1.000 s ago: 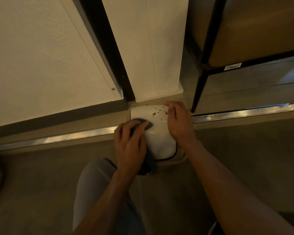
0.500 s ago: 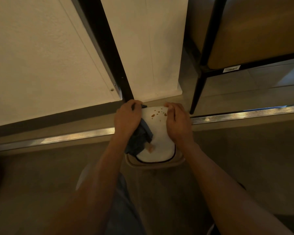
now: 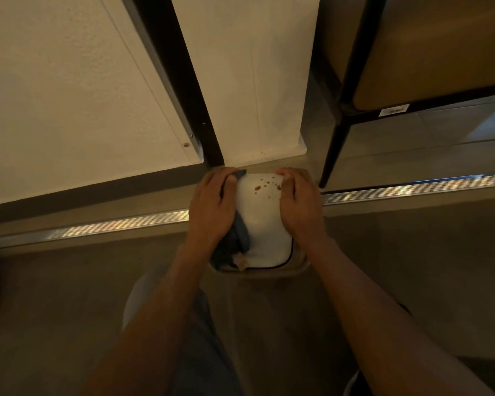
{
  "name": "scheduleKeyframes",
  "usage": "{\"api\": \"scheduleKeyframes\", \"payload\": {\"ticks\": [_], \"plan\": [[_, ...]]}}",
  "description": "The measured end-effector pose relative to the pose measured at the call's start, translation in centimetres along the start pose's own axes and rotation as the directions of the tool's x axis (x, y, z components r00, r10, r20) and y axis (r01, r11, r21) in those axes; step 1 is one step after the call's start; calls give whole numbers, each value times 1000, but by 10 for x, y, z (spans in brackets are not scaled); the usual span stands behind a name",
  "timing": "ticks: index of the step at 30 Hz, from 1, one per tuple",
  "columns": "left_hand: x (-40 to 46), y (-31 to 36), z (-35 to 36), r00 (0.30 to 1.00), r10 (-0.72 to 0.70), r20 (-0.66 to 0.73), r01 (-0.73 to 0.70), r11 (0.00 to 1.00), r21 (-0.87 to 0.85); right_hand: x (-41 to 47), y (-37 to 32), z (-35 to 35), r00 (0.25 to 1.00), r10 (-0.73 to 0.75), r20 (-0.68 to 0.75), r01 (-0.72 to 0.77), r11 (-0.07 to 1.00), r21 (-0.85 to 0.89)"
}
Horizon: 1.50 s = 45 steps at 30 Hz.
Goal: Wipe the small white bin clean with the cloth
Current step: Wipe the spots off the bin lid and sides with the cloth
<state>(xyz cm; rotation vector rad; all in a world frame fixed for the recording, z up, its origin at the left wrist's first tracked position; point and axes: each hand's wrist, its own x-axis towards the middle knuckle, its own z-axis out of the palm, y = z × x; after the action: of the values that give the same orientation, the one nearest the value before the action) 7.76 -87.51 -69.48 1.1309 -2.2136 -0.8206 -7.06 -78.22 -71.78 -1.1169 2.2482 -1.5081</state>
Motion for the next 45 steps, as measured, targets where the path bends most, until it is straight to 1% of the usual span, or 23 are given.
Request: {"api": "scheduleKeyframes", "payload": {"ticks": [3, 5, 7, 10, 13, 14, 16, 17, 18, 19, 20, 22, 25, 26, 28, 29, 31, 35, 37, 38, 41, 42, 45], "plan": [[42, 11, -5, 968, -115, 221, 83, 986, 147, -1, -1, 1, 1000, 6, -3, -6, 1000, -2], [63, 20, 0, 924, -171, 342, 50, 941, 334, -1, -3, 2, 1000, 14, -22, -14, 1000, -3], [69, 25, 6, 905, -164, 394, -23, 904, 428, -2, -4, 3, 998, 14, -54, -14, 1000, -1], [59, 22, 1, 937, -98, 336, -29, 935, 354, -4, -4, 4, 997, 11, -76, -11, 1000, 0], [39, 6, -11, 970, 45, 238, -64, 995, 74, -4, -4, 5, 996, 10, -89, -10, 1000, -3], [31, 2, -14, 979, 59, 195, -55, 998, -26, -4, -4, 5, 996, 14, -85, -14, 1000, -1], [23, -5, -16, 990, -25, 141, 57, 972, -230, -3, -3, 3, 997, 19, -72, -19, 1000, 3], [23, -5, -17, 982, -97, 161, 142, 944, -297, -3, -3, 3, 998, 19, -62, -18, 1000, 7], [28, -3, -17, 966, -160, 201, 217, 926, -309, -3, -2, 3, 999, 20, -49, -20, 1000, 6], [37, 0, -17, 945, -213, 250, 277, 925, -261, -2, -2, 3, 999, 23, -37, -23, 1000, -1], [48, 4, -17, 919, -254, 301, 311, 937, -161, -2, -2, 3, 999, 30, -29, -30, 1000, -9], [68, 15, -11, 873, -315, 372, 311, 948, 74, -2, -4, 3, 998, 42, -38, -43, 999, -9], [71, 24, 3, 914, -250, 320, 158, 945, 287, -2, -4, 4, 996, 31, -79, -31, 999, -9], [62, 24, 4, 944, -199, 265, 117, 949, 294, -2, -4, 4, 996, 25, -85, -27, 1000, -15], [34, 17, 5, 995, -34, 89, 12, 970, 244, -2, -3, 5, 996, 16, -91, -19, 999, -33], [19, 13, 4, 998, 60, 5, -60, 974, 218, -2, -3, 6, 996, 12, -93, -16, 999, -40], [-11, 2, 7, 979, 188, -82, -170, 968, 183, -1, -2, 5, 996, -3, -91, -1, 999, -39], [-59, -21, 16, 973, 228, -44, -210, 945, 250, -1, -1, 4, 998, -2, -66, 0, 1000, -18], [-65, -28, 12, 961, 277, -7, -269, 937, 224, -1, 0, 3, 998, -12, -61, 11, 1000, -16], [-59, -27, 9, 964, 266, -2, -261, 948, 183, -1, 0, 3, 998, -18, -58, 17, 1000, -17], [-26, -15, 4, 993, 111, -47, -109, 993, 32, -1, 1, 5, 998, -20, -60, 18, 1000, -23], [-18, -10, 4, 993, 99, -66, -98, 995, 18, -1, 1, 5, 998, -19, -64, 17, 1000, -26], [-24, -5, 11, 976, 188, -112, -178, 980, 94, 0, 1, 5, 997, -24, -68, 22, 999, -26]]}}
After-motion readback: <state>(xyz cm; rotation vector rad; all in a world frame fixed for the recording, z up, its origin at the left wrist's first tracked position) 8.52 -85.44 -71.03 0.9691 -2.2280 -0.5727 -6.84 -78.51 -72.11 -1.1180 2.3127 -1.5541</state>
